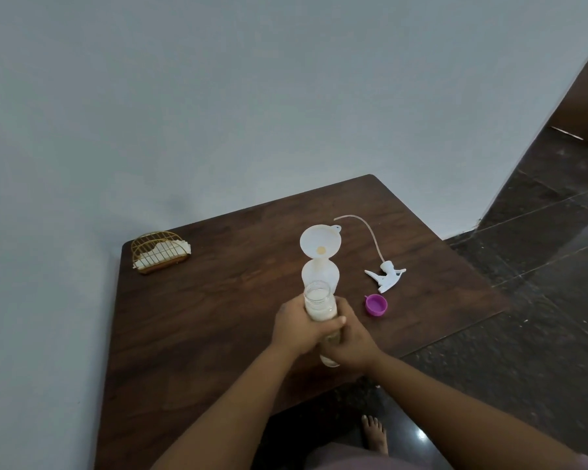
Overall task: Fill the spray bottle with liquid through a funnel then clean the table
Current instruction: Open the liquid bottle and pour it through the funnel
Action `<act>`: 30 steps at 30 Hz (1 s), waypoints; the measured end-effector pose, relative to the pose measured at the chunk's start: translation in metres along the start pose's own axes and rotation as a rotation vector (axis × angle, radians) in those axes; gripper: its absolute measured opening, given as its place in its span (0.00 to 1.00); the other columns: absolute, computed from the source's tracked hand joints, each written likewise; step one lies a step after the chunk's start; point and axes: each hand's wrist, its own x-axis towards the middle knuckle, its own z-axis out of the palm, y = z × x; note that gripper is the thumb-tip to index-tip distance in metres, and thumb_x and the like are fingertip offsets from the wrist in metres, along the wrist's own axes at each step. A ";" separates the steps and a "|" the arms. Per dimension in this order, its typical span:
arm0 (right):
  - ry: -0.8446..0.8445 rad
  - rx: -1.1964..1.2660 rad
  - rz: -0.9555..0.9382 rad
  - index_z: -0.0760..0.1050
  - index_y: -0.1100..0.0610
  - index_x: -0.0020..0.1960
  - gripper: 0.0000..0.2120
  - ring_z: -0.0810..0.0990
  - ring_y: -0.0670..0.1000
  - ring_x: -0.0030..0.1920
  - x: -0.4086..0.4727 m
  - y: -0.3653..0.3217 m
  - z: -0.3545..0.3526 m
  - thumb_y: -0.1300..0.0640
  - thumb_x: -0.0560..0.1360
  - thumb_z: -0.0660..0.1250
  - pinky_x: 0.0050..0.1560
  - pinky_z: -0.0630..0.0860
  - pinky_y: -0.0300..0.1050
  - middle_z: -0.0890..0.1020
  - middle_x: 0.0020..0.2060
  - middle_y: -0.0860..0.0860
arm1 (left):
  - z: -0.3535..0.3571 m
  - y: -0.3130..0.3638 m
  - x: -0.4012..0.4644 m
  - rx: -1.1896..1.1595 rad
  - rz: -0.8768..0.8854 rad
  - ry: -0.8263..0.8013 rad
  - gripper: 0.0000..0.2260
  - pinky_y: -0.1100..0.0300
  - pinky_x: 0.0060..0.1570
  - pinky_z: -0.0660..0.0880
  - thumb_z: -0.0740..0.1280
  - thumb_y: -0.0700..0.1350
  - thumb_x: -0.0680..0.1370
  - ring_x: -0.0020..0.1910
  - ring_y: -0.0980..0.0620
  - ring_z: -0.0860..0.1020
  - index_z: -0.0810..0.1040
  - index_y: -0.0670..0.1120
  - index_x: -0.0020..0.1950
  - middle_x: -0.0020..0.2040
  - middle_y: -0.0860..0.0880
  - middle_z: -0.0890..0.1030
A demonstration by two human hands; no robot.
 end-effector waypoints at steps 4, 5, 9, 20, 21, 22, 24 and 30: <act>0.182 0.013 0.047 0.68 0.56 0.58 0.23 0.78 0.36 0.51 0.000 -0.022 -0.022 0.57 0.65 0.71 0.48 0.74 0.29 0.79 0.49 0.45 | 0.019 0.024 0.004 0.047 0.061 -0.068 0.25 0.55 0.54 0.77 0.76 0.62 0.64 0.53 0.56 0.78 0.75 0.55 0.56 0.54 0.53 0.77; 0.220 -0.003 0.045 0.68 0.55 0.58 0.22 0.77 0.33 0.50 0.001 -0.025 -0.028 0.60 0.66 0.71 0.47 0.72 0.26 0.78 0.48 0.43 | 0.025 0.031 0.004 0.032 0.082 -0.103 0.25 0.56 0.55 0.76 0.76 0.61 0.66 0.53 0.56 0.77 0.75 0.55 0.58 0.54 0.52 0.75; 0.278 -0.071 0.046 0.71 0.53 0.58 0.22 0.75 0.28 0.49 0.008 -0.030 -0.058 0.63 0.67 0.74 0.47 0.69 0.22 0.77 0.47 0.39 | 0.039 0.051 0.009 -0.006 0.157 -0.187 0.24 0.64 0.56 0.70 0.73 0.60 0.71 0.50 0.64 0.72 0.72 0.53 0.63 0.55 0.49 0.70; 0.185 -0.175 0.081 0.73 0.54 0.55 0.22 0.78 0.43 0.44 0.051 -0.040 -0.118 0.65 0.63 0.73 0.40 0.69 0.24 0.79 0.43 0.44 | -0.004 0.063 0.036 -0.006 0.256 0.303 0.18 0.55 0.48 0.79 0.77 0.52 0.68 0.51 0.54 0.76 0.73 0.53 0.52 0.54 0.55 0.72; 0.165 -0.195 0.058 0.73 0.56 0.54 0.21 0.78 0.44 0.43 0.057 -0.041 -0.121 0.66 0.63 0.73 0.39 0.69 0.24 0.79 0.42 0.45 | -0.009 0.059 0.042 0.022 0.201 0.329 0.20 0.53 0.50 0.79 0.78 0.53 0.68 0.53 0.53 0.76 0.73 0.53 0.54 0.56 0.54 0.72; 0.145 -0.219 0.038 0.74 0.57 0.54 0.21 0.78 0.45 0.42 0.064 -0.041 -0.125 0.66 0.63 0.73 0.38 0.70 0.25 0.79 0.42 0.46 | -0.013 0.056 0.049 0.063 0.136 0.331 0.25 0.52 0.54 0.78 0.78 0.54 0.67 0.57 0.51 0.75 0.72 0.52 0.58 0.59 0.53 0.71; 0.117 -0.249 0.002 0.73 0.57 0.53 0.21 0.79 0.48 0.42 0.079 -0.041 -0.133 0.66 0.62 0.73 0.39 0.72 0.31 0.80 0.42 0.48 | -0.014 0.052 0.062 0.146 0.031 0.279 0.37 0.49 0.62 0.74 0.79 0.57 0.65 0.65 0.49 0.71 0.68 0.49 0.68 0.67 0.51 0.69; 0.003 -0.312 -0.073 0.72 0.51 0.51 0.21 0.79 0.46 0.41 0.121 -0.039 -0.148 0.64 0.61 0.72 0.37 0.72 0.37 0.79 0.41 0.45 | 0.007 0.052 0.080 0.303 -0.106 0.132 0.55 0.47 0.72 0.61 0.76 0.65 0.64 0.78 0.46 0.55 0.48 0.48 0.79 0.80 0.49 0.53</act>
